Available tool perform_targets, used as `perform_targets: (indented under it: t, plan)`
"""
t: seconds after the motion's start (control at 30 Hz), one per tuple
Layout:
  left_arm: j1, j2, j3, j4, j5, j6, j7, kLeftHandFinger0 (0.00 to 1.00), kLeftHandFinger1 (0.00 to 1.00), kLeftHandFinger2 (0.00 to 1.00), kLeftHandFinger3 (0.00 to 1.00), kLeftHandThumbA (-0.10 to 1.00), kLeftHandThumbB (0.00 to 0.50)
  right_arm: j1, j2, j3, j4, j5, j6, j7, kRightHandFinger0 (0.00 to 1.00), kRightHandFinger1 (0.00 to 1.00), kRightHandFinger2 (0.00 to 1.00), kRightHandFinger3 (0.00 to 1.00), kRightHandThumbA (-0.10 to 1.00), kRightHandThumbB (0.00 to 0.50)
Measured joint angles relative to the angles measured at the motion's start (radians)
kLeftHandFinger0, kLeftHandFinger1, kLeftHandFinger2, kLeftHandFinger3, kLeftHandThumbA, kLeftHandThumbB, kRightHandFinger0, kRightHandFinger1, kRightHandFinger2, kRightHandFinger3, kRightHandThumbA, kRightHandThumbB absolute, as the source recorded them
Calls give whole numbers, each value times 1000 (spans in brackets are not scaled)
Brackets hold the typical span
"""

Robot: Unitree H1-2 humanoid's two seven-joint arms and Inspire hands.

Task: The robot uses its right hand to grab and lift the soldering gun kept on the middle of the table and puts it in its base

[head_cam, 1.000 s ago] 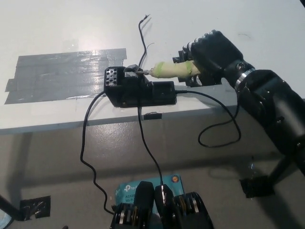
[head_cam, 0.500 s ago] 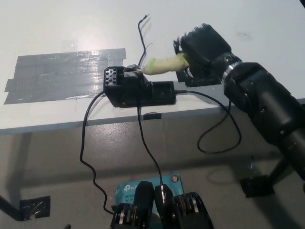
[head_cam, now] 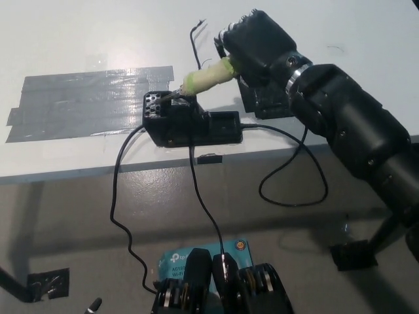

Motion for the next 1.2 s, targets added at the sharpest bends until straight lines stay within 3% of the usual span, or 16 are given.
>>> perform_targets:
  t: [0.13, 0.23, 0.3, 0.47, 0.5, 0.6, 0.63, 0.67, 0.77, 0.8, 0.83, 0.87, 0.97, 1.0, 1.1, 1.2]
  plan:
    - [0, -5, -2, -9, 0, 16, 0, 0, 12, 274, 617, 1000, 500, 26, -4, 20, -16, -16, 1, -11, 0, 0, 310, 191, -100, 77]
    - [0, -5, -3, -12, 0, 20, 0, 0, 0, 265, 609, 1000, 500, 50, -7, 22, -15, -21, 1, -28, 0, 16, 394, 216, -100, 100]
    - [0, -5, -3, -12, 0, 20, 0, 0, 0, 259, 625, 1000, 500, 60, -15, 22, -14, -20, -1, -36, 0, 0, 376, 205, -100, 176]
    - [0, -5, -3, -11, 0, 20, 0, 0, 8, 261, 610, 1000, 500, 81, -36, 21, -12, -21, -1, -53, 0, 6, 372, 241, -100, 159]
    - [0, -5, -3, -11, 0, 20, 0, 0, 15, 256, 606, 1000, 500, 87, -42, 21, -13, -21, 0, -53, 0, 28, 593, 281, -100, 129]
    - [1, -4, -3, -12, 0, 20, 0, 0, 19, 268, 601, 1000, 500, 99, -61, 21, -17, -23, 1, -55, 0, 0, 179, 189, -100, 32]
    - [1, -4, -3, -11, 0, 19, 0, 0, 16, 268, 601, 1000, 500, 101, -69, 21, -17, -24, 1, -55, 0, 0, 152, 180, -100, 26]
    - [1, -4, -3, -10, 0, 19, 0, 0, 1, 256, 586, 1000, 500, 101, -76, 21, -17, -25, 1, -56, 0, 3, 296, 276, -100, 18]
    - [0, -4, -3, -8, 0, 19, 0, 0, 7, 264, 607, 1000, 500, 101, -102, 12, -25, -23, 3, -53, 0, 0, 3, 77, -100, 19]
    - [0, -4, -3, -8, 0, 19, 0, 0, 15, 272, 622, 1000, 500, 101, -108, 5, -26, -22, 3, -53, 0, 0, 1, 92, -100, 13]
    - [0, -4, -3, -8, 0, 19, 0, 0, 16, 275, 625, 1000, 500, 101, -110, 0, -26, -21, 4, -52, 0, 0, 256, 72, -100, 29]
    - [0, -4, -3, -8, 0, 18, 0, 0, 29, 283, 613, 1000, 500, 101, -113, -7, -28, -20, 4, -50, 0, 0, 145, 31, -100, 48]
    - [0, -4, -3, -8, 0, 17, 0, 0, 34, 282, 602, 1000, 500, 100, -114, -20, -31, -19, 4, -49, 0, 0, 162, 32, -100, 129]
    - [1, -4, -3, -8, 0, 17, 0, 0, 31, 277, 596, 1000, 500, 100, -113, -22, -31, -19, 4, -50, 0, 9, 446, 96, -100, 184]
    - [2, -4, -3, -8, 1, 17, 0, 0, 3, 274, 608, 1000, 500, 100, -109, -27, -30, -19, 5, -50, 0, 0, 32, 5, -100, 166]
    - [3, -4, -3, -4, 2, 15, 0, 0, 0, 254, 604, 1000, 500, 99, -95, -38, -25, -18, 6, -56, 0, 0, 23, 31, -100, 180]
